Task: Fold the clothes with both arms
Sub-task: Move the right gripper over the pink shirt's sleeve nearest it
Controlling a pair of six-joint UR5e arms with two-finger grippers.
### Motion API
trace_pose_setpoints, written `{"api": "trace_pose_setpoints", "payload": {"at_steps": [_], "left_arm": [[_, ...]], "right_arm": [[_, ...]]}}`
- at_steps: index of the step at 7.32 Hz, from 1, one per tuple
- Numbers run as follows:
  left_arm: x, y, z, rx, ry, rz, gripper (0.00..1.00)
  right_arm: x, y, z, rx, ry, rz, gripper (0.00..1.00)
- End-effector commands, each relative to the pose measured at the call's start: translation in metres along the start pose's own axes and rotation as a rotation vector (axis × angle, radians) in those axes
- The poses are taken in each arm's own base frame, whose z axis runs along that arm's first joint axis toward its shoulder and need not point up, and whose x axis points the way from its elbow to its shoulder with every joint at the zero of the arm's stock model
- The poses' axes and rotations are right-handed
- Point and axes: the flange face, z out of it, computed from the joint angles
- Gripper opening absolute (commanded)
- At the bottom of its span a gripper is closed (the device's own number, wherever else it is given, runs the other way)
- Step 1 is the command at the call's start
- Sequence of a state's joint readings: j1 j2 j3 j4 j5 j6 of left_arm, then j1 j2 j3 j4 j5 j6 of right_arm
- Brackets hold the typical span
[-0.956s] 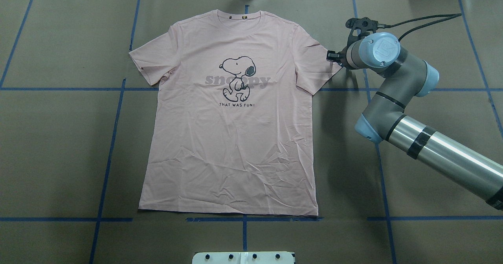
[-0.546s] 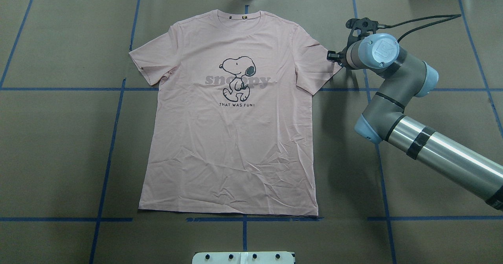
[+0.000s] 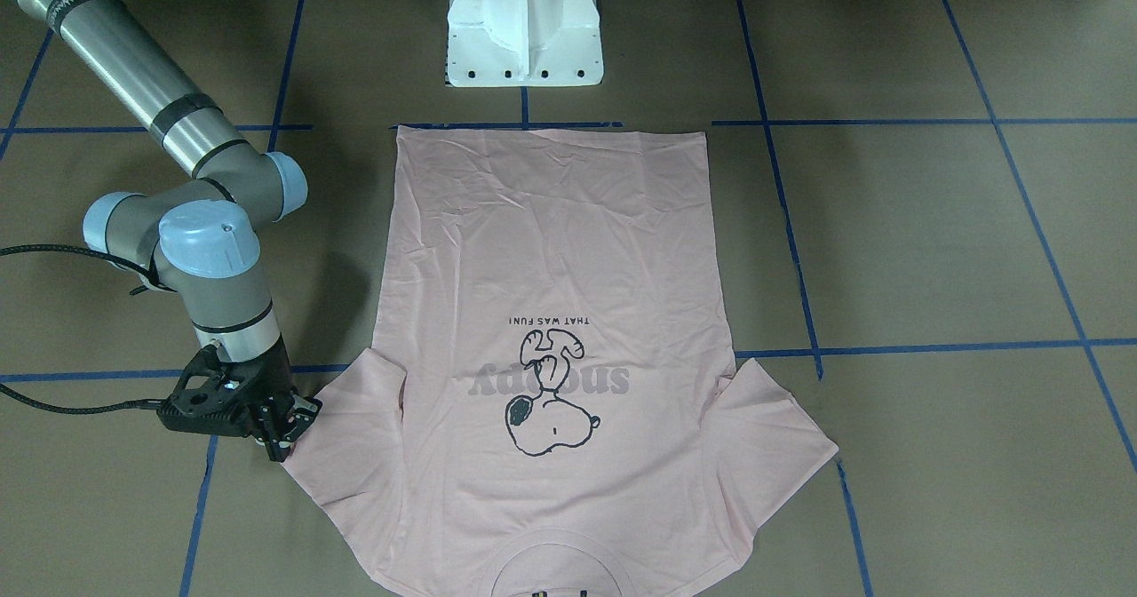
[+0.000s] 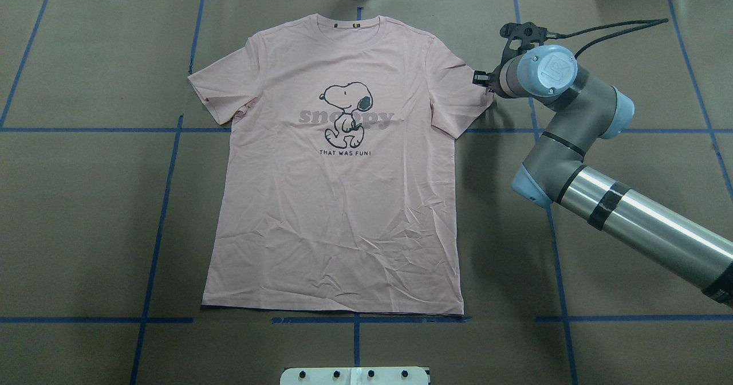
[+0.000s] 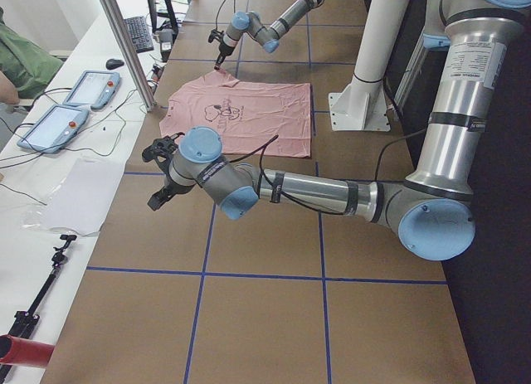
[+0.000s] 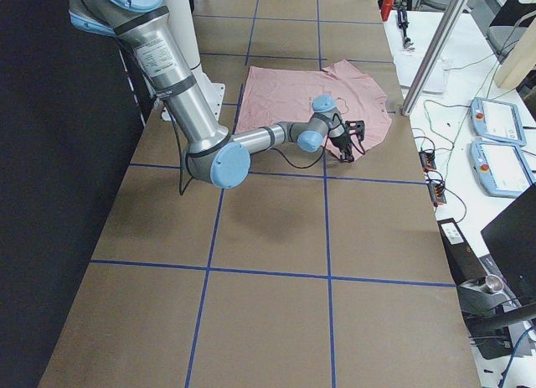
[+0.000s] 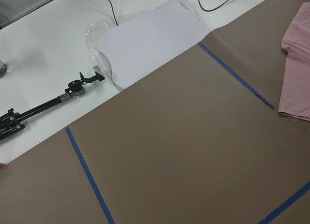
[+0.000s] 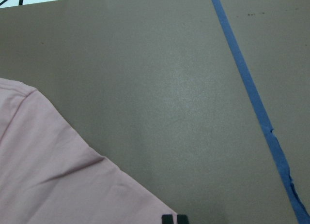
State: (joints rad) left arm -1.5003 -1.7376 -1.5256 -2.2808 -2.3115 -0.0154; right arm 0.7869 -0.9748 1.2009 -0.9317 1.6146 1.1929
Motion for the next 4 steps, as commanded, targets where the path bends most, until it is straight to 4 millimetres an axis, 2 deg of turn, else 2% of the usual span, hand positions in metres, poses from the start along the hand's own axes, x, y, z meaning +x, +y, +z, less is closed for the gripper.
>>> {"api": "trace_pose_setpoints", "payload": {"at_steps": [1, 4], "left_arm": [[0.001, 0.001, -0.001, 0.008, 0.0, 0.004, 1.0], [0.001, 0.002, -0.001, 0.008, 0.0, 0.004, 1.0]], "right_arm": [[-0.055, -0.013, -0.029, -0.016, 0.027, 0.06, 0.0], [-0.174, 0.002, -0.074, 0.005, 0.016, 0.149, 0.0]]}}
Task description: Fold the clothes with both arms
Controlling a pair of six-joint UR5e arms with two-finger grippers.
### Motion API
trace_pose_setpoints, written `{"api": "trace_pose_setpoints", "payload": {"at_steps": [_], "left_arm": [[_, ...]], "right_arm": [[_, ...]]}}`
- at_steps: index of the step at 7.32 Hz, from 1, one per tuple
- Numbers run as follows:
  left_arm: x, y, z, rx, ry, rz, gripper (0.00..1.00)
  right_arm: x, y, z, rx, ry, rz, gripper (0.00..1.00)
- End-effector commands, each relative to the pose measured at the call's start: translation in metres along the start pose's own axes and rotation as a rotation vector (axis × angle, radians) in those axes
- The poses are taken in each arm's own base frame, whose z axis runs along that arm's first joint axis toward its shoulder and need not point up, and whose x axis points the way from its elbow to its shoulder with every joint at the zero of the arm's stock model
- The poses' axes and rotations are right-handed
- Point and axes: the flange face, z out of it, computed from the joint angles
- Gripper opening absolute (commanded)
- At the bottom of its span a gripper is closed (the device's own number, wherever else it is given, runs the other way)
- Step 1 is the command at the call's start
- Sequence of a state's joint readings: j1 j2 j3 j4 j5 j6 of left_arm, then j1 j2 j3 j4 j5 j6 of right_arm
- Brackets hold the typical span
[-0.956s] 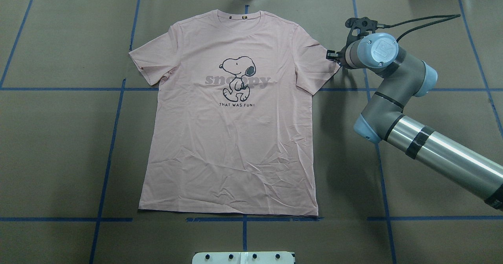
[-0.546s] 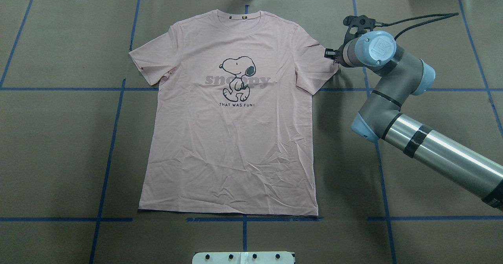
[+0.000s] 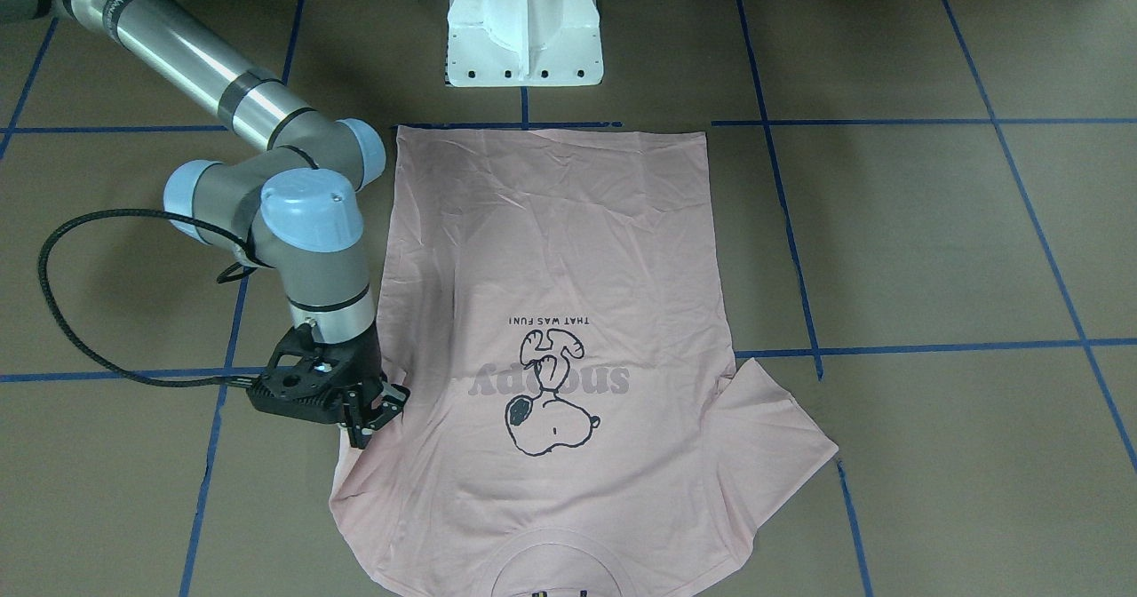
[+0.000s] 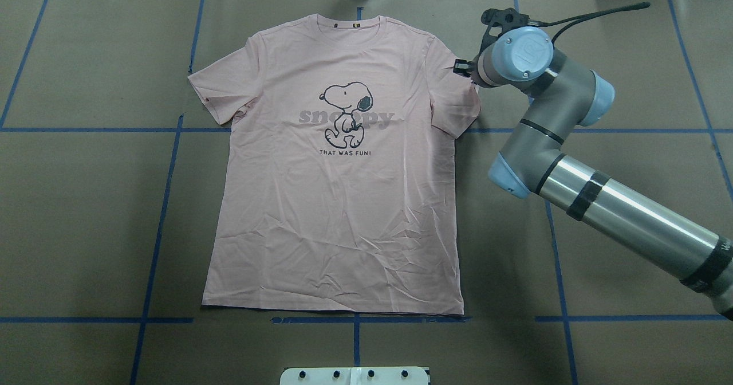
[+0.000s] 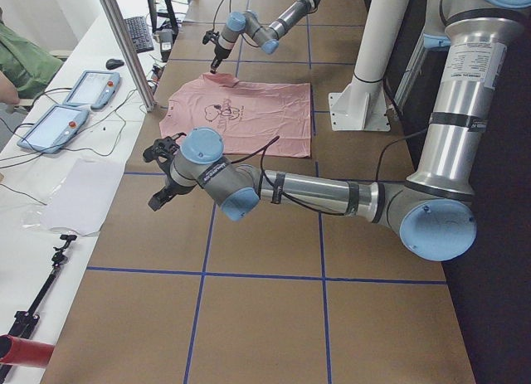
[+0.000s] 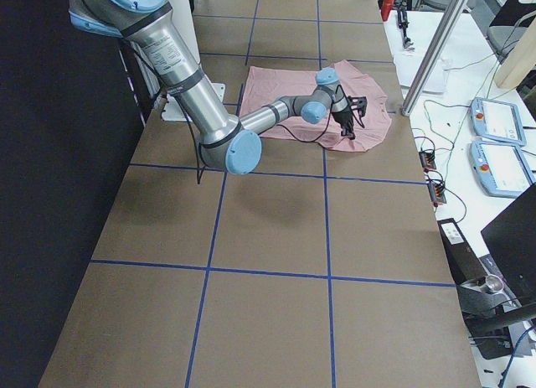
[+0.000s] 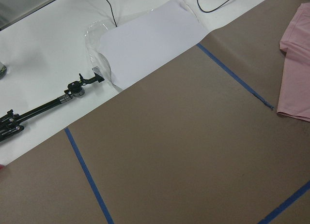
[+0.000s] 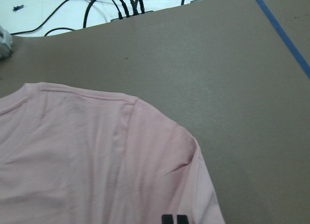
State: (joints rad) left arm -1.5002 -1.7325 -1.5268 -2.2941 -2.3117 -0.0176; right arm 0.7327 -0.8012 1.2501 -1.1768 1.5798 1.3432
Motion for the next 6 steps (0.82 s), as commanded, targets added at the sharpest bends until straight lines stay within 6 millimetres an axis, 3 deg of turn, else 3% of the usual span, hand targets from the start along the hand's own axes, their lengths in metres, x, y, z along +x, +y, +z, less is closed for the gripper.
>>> {"api": "trace_pose_setpoints", "payload": {"at_steps": [1, 3, 4, 5, 6], "left_arm": [[0.0, 0.001, 0.0, 0.0, 0.0, -0.001, 1.0], [0.0, 0.001, 0.0, 0.0, 0.0, -0.001, 1.0], [-0.001, 0.001, 0.001, -0.001, 0.0, -0.002, 1.0], [-0.001, 0.001, 0.001, -0.001, 0.0, -0.002, 1.0], [0.0, 0.003, 0.0, -0.002, 0.0, -0.003, 1.0]], "right_arm": [[-0.068, 0.025, -0.029, 0.021, -0.01, 0.04, 0.0], [-0.088, 0.037, -0.029, 0.025, -0.012, 0.034, 0.0], [-0.087, 0.038, -0.027, 0.024, -0.01, 0.028, 0.03], [-0.085, 0.04, -0.021, 0.024, 0.004, 0.008, 0.99], [-0.087, 0.04, -0.022, 0.024, 0.001, -0.014, 1.0]]}}
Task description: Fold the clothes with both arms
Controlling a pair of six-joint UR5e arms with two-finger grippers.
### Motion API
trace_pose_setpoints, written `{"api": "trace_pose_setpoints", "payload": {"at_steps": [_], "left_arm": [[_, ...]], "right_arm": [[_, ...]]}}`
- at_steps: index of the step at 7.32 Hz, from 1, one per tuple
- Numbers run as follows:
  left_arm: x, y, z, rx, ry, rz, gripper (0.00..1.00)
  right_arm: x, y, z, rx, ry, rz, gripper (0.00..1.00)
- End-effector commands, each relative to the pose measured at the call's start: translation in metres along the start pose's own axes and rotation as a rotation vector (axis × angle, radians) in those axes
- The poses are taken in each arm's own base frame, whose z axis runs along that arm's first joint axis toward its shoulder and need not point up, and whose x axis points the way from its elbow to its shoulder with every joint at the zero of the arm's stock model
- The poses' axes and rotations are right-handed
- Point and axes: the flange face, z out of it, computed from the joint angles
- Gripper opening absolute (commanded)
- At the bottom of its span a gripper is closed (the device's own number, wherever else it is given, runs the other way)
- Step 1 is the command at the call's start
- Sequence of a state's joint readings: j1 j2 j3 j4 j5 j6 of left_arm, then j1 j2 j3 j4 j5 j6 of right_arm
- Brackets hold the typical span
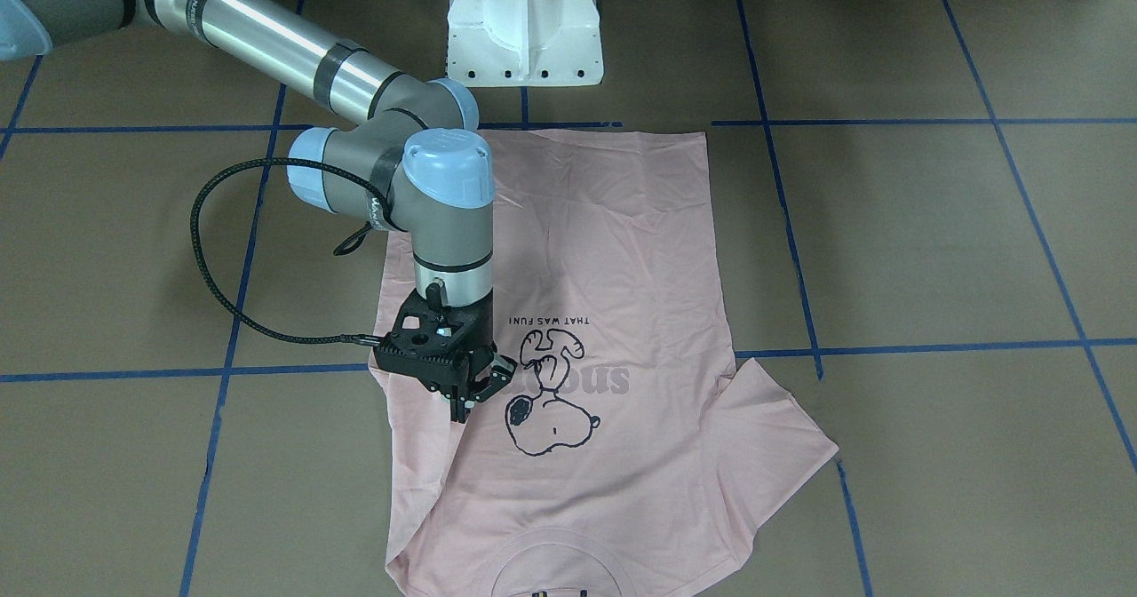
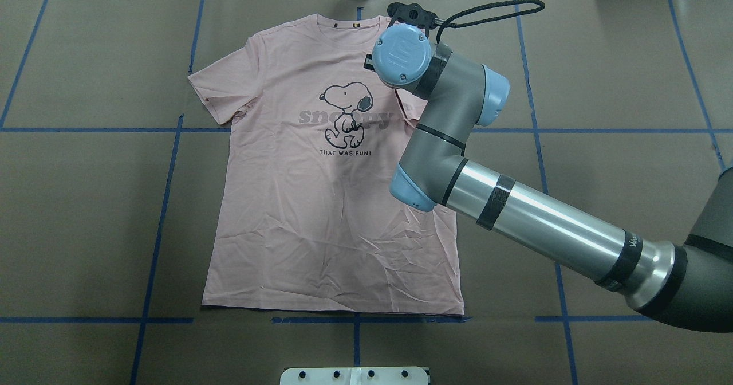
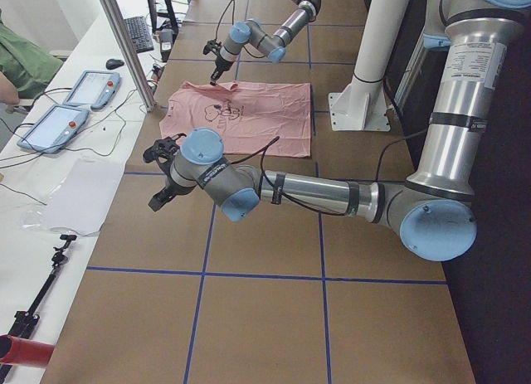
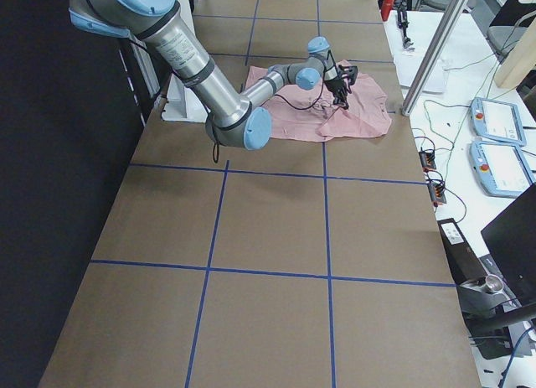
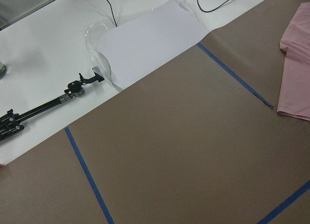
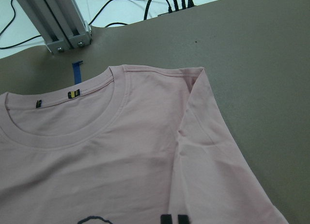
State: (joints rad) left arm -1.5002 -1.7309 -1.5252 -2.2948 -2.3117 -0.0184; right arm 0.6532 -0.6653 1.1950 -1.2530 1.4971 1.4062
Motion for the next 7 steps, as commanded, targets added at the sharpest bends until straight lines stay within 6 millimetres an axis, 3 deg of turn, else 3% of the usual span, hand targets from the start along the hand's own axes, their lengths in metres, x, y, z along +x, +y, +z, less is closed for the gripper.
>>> {"api": "trace_pose_setpoints", "payload": {"at_steps": [1, 2, 3, 4, 5, 7], "left_arm": [[-0.001, 0.004, 0.001, -0.004, 0.0, -0.002, 1.0], [0.0, 0.003, 0.001, -0.005, 0.001, -0.003, 1.0], [0.002, 0.005, 0.007, -0.014, 0.006, -0.004, 1.0], [0.025, 0.002, 0.029, -0.037, 0.043, -0.043, 1.0], [0.054, -0.004, 0.05, -0.037, 0.086, -0.116, 1.0], [0.113, -0.028, 0.089, -0.059, 0.166, -0.234, 0.96]], "right_arm": [[-0.004, -0.003, -0.004, -0.001, -0.007, -0.062, 1.0], [-0.001, -0.016, -0.006, -0.013, -0.008, -0.089, 1.0], [0.014, -0.044, -0.008, -0.089, -0.021, -0.13, 1.0], [0.033, -0.078, -0.015, -0.147, -0.037, -0.18, 1.0], [0.069, -0.113, -0.028, -0.195, -0.058, -0.238, 1.0], [0.21, -0.19, -0.058, -0.268, -0.134, -0.376, 1.0]]}}
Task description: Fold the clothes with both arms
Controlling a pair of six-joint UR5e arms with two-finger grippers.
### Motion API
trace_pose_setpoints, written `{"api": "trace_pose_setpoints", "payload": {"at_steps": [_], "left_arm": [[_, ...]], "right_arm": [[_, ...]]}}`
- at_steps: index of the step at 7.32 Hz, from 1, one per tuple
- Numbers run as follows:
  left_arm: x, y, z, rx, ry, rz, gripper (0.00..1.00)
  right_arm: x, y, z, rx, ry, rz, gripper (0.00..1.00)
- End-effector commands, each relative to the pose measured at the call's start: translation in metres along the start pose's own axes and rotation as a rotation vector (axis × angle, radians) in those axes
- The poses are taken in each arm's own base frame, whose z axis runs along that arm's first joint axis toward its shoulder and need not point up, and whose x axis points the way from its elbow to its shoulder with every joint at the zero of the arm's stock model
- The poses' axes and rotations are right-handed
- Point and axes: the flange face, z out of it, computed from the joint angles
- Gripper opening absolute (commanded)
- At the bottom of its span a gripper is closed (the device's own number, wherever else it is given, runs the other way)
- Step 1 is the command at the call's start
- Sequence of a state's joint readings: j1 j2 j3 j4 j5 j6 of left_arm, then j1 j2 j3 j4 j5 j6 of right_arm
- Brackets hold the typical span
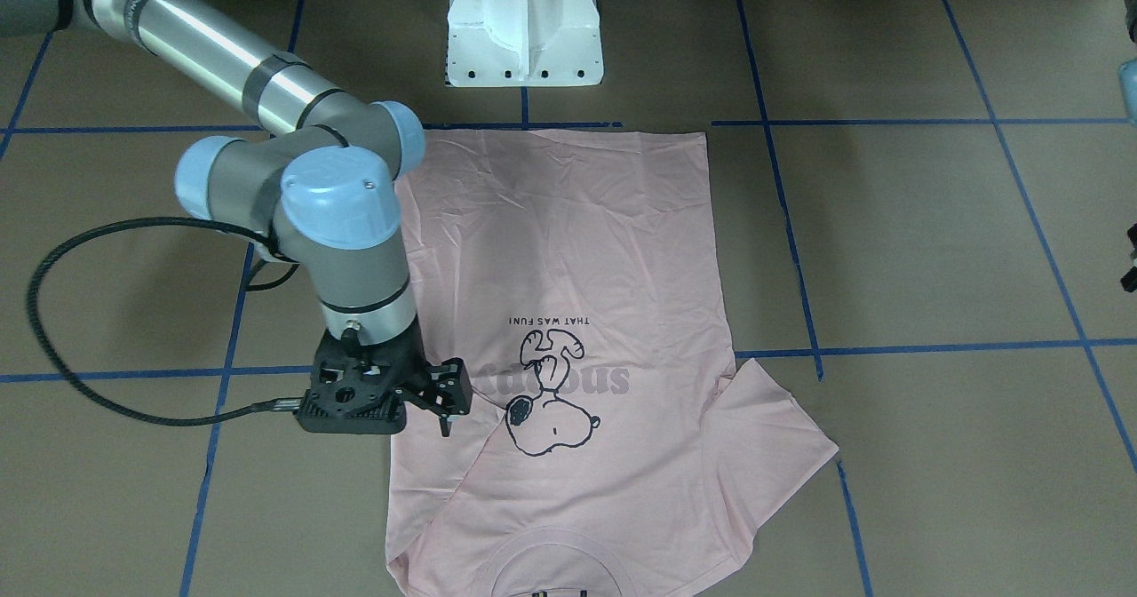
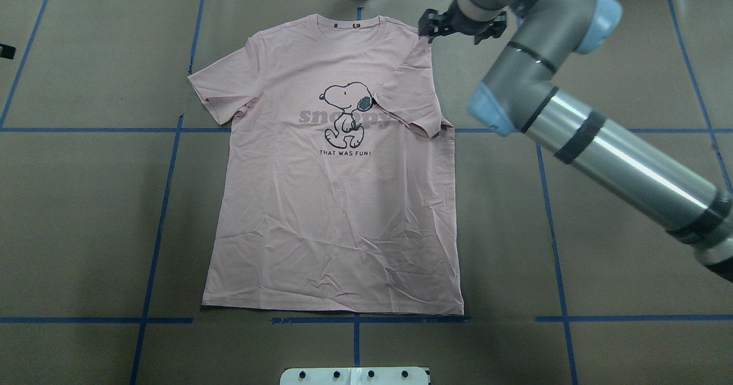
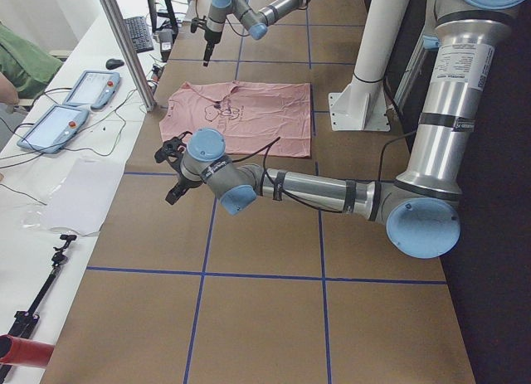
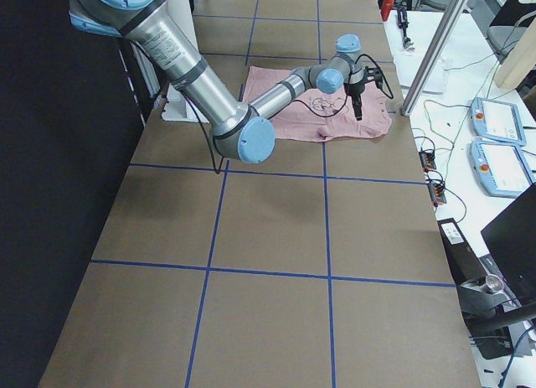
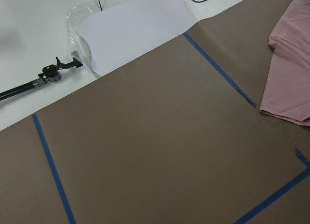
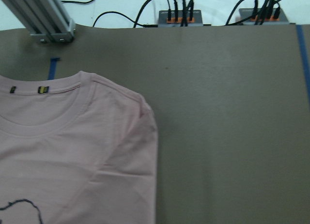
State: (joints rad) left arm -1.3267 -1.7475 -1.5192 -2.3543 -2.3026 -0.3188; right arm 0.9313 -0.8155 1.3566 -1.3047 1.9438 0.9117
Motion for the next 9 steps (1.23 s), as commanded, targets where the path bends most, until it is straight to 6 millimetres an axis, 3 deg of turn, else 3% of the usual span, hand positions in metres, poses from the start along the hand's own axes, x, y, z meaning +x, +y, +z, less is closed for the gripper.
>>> {"api": "trace_pose_setpoints", "payload": {"at_steps": [1, 2, 3, 4, 6, 9], "left_arm": [[0.056, -0.026, 0.043, -0.003, 0.034, -0.135, 0.81], [0.078, -0.034, 0.066, 0.002, 0.005, -0.195, 0.69], [0.091, -0.048, 0.091, 0.012, -0.025, -0.226, 0.67], [0.11, -0.059, 0.125, 0.02, -0.061, -0.253, 0.67], [0.138, -0.08, 0.191, 0.038, -0.156, -0.258, 0.66], [0.152, -0.08, 0.236, 0.038, -0.161, -0.27, 0.59]], "right_arm": [[0.166, -0.023, -0.055, -0.062, -0.069, -0.161, 1.0], [0.245, -0.02, -0.067, -0.091, -0.094, -0.227, 1.0], [0.298, -0.013, -0.078, -0.108, -0.125, -0.256, 1.0], [0.32, -0.003, -0.078, -0.11, -0.111, -0.247, 1.0], [0.32, -0.002, -0.078, -0.108, -0.108, -0.248, 1.0], [0.323, 0.001, -0.077, -0.11, -0.105, -0.245, 1.0]]}}
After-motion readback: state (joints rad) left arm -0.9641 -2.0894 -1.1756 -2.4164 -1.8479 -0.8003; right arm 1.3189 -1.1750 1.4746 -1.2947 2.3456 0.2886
